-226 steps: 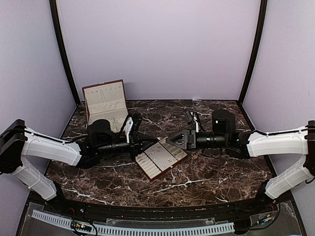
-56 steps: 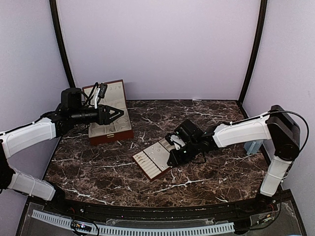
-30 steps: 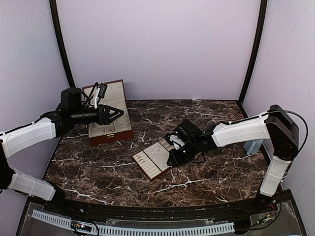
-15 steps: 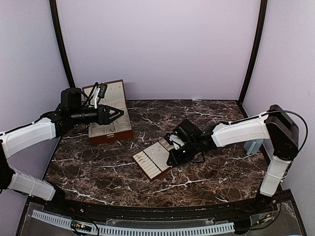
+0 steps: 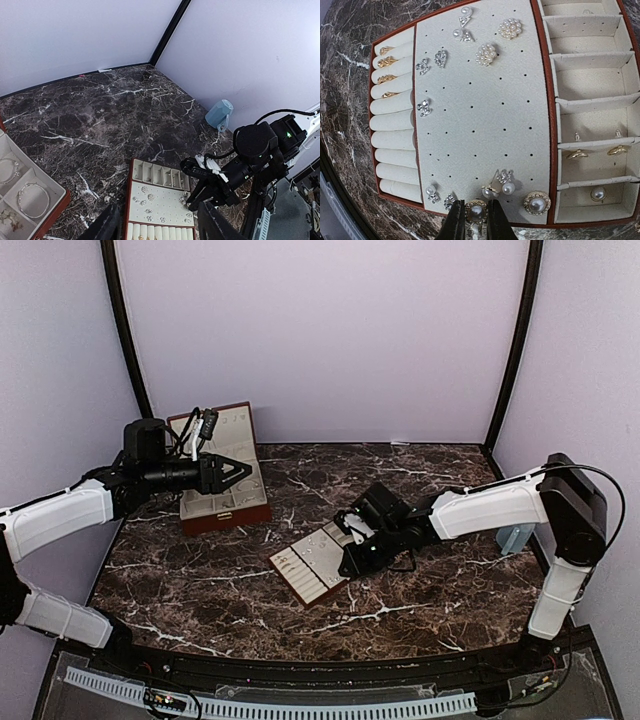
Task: Organize the mixed jewelry
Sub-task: Insert the earring into the earring holder.
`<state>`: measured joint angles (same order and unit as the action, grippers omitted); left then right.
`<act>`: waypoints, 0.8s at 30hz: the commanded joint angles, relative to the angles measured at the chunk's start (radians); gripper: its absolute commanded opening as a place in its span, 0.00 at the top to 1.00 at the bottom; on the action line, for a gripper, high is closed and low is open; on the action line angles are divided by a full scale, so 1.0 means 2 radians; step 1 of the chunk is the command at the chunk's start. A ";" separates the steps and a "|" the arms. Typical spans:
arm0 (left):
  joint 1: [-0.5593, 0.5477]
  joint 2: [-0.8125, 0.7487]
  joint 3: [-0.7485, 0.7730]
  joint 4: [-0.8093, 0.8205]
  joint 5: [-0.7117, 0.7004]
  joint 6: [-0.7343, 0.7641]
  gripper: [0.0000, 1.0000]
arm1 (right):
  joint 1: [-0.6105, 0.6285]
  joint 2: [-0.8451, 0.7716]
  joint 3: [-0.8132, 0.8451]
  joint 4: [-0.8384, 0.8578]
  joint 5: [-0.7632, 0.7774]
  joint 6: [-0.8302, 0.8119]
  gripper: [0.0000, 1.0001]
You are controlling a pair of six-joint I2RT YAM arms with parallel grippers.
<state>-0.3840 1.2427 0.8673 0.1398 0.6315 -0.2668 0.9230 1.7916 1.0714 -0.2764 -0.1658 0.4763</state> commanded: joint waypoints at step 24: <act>0.003 -0.013 -0.007 0.007 0.009 -0.002 0.44 | 0.004 0.014 0.007 -0.027 0.022 -0.010 0.92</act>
<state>-0.3840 1.2427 0.8669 0.1398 0.6331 -0.2680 0.9276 1.7916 1.0790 -0.2943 -0.1513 0.4671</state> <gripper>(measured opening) 0.557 0.118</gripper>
